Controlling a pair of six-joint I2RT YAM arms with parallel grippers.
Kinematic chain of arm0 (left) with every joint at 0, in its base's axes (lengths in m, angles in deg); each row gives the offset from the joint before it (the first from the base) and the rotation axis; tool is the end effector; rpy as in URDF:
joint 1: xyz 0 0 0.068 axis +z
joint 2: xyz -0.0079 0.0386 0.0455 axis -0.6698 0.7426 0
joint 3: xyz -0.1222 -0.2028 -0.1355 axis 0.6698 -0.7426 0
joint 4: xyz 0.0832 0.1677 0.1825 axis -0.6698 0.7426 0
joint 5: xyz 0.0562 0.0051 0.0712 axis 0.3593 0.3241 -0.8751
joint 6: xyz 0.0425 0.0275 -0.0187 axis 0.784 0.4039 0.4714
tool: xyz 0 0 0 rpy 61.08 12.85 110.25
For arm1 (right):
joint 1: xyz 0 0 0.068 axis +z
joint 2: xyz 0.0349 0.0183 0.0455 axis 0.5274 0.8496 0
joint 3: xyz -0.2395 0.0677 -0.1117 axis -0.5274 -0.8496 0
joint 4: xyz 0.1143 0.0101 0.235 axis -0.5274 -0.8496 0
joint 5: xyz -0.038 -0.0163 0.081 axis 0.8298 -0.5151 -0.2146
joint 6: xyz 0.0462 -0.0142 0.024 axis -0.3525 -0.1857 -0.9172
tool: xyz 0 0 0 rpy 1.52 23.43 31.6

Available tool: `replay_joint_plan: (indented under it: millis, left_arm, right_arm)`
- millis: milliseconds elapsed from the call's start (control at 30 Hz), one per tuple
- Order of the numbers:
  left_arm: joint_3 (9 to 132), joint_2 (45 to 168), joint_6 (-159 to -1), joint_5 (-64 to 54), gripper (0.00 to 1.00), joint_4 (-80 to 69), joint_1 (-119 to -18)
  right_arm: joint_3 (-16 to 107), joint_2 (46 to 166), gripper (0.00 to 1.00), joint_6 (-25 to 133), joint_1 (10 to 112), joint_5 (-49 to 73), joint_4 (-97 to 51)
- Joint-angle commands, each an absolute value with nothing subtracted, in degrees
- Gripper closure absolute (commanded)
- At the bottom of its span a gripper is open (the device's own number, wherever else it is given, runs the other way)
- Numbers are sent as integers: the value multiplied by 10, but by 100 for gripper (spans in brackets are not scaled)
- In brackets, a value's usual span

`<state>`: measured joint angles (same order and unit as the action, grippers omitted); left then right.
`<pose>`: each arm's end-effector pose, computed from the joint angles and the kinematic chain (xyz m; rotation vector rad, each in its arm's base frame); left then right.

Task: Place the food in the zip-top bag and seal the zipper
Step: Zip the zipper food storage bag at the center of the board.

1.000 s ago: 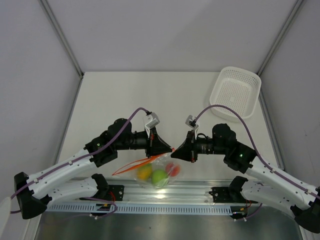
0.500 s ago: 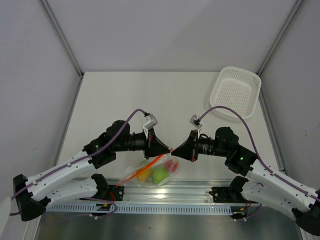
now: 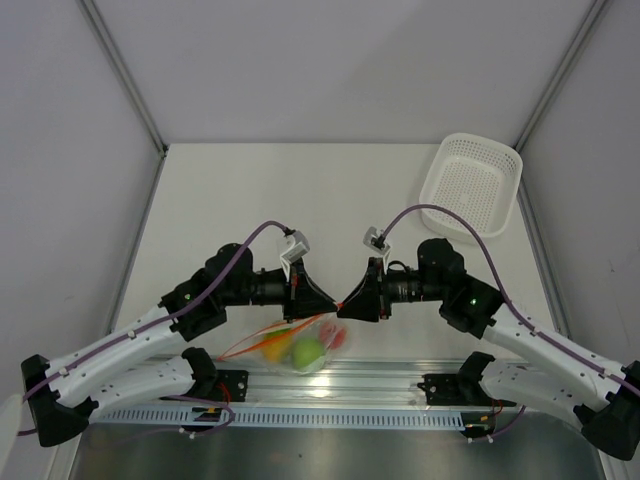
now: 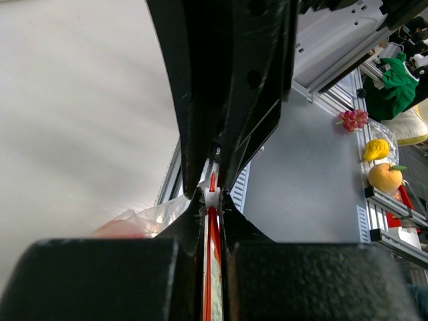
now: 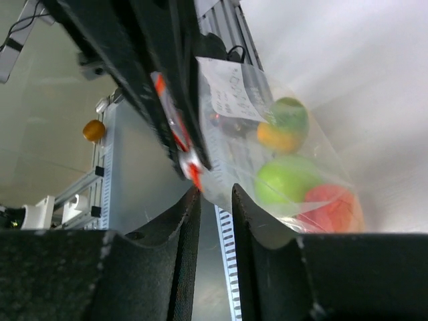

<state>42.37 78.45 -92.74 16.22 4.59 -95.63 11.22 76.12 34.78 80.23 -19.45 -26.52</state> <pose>0.1006 -0.1654 0.3319 0.8877 1.7768 -1.3888 0.1187 0.1681 0.3113 -0.9229 1.8211 1.4951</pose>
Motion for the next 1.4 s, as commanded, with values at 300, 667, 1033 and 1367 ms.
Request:
replay_joint_plan:
  millis: [300,667,1033,1367]
  left_arm:
    - [427,787,-935,185,99,36,-955]
    - [425,790,-934,188,100,41,-955]
    - [428,786,-925,162,99,82,-955]
    - [425,772,-916,141,99,123,-955]
  right_arm:
    - [204,801,84,449,801,-278,-340]
    - [222,840,100,467,801,-308,-352]
    - [203,790,100,415,779,-200,-304]
    - [151,752,100,352,753,-177,-274]
